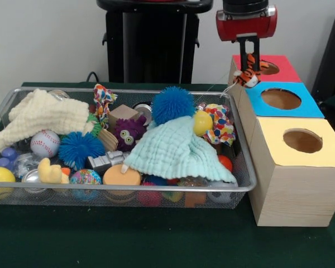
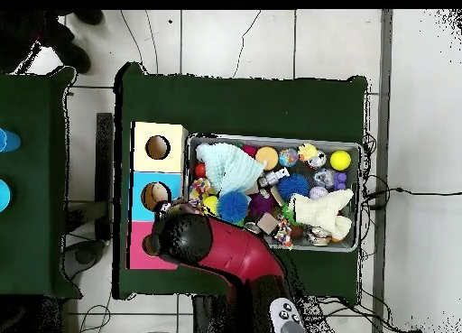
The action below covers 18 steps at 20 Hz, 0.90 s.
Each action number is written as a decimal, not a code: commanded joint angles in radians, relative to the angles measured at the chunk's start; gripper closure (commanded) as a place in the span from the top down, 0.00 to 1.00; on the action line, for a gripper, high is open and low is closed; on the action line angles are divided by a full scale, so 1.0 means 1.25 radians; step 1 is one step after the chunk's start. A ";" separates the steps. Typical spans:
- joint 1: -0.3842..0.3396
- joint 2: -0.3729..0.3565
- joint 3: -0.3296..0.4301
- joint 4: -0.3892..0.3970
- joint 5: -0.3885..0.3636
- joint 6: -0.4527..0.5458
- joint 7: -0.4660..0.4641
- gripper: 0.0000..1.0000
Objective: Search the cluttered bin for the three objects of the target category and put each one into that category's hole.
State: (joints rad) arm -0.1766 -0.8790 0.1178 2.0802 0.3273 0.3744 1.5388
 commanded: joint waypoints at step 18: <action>0.030 0.052 -0.014 -0.086 -0.030 0.281 0.142 0.00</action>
State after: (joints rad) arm -0.1312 -0.8422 0.1083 2.0520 0.3257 0.6018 1.5388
